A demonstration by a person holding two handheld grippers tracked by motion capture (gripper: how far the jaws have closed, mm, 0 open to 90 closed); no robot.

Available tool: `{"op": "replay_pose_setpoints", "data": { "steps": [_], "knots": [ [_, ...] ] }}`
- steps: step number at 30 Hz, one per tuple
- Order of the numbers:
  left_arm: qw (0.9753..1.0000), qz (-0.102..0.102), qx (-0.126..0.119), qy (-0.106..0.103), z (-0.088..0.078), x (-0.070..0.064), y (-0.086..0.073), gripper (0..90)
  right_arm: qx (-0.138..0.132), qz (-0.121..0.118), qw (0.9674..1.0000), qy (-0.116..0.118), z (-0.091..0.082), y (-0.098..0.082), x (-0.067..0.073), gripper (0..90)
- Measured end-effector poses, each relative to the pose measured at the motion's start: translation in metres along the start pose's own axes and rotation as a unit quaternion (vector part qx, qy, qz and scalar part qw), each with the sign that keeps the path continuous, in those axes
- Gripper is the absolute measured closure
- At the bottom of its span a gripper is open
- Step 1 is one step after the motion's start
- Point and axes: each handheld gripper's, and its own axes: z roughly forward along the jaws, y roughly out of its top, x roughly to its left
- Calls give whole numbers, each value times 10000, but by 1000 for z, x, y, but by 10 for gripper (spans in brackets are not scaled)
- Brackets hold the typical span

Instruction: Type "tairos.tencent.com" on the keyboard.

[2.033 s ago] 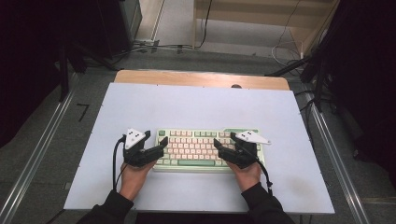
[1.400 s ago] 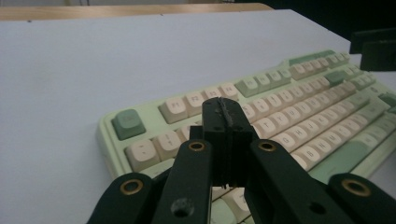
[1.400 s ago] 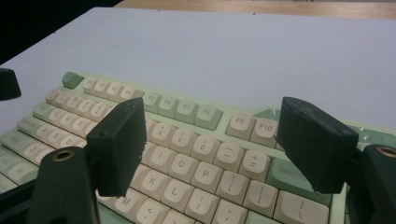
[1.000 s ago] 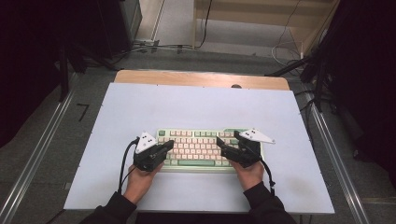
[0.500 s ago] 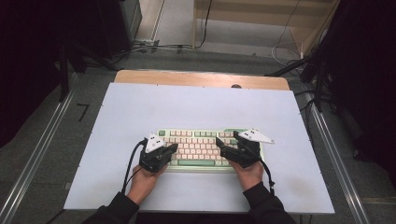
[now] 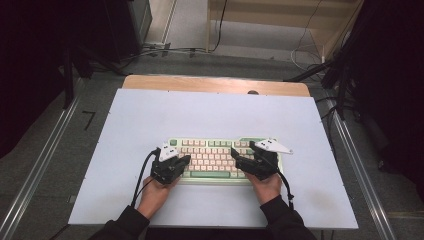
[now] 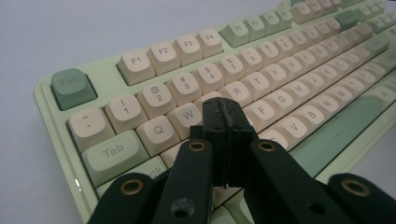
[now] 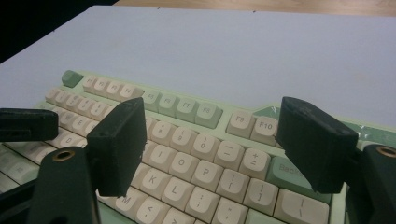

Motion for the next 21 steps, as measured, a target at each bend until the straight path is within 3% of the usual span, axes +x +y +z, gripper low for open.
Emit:
{"op": "replay_pose_setpoints", "data": {
  "steps": [4, 7, 10, 12, 14, 18, 21],
  "knots": [
    [9999, -16, 95, -73, 2, 1, 0, 900, -2, -8, 10000, -9, 0, 0, 1, 224],
    [9996, -158, -6, -216, -1, 4, 1, 896, 27, -3, 10000, -18, 0, -1, 0, 224],
    [9981, -336, -342, -376, -10, 9, 4, 683, 46, -26, 10000, -27, -1, -1, -1, 224],
    [9976, -311, -568, -255, -15, 10, 4, 502, 36, -7, 10000, -23, -2, -1, -2, 224],
    [9970, -275, -716, -79, -18, 11, 4, 395, 57, -4, 10000, -50, -2, -1, -3, 224],
    [9949, -349, -899, 279, -22, 14, 3, 297, 111, -21, 9999, -53, -2, -3, -4, 227],
    [9934, -396, -996, 418, -24, 16, 1, 287, 148, -4, 9999, -33, -2, -4, -3, 231]
  ]
}}
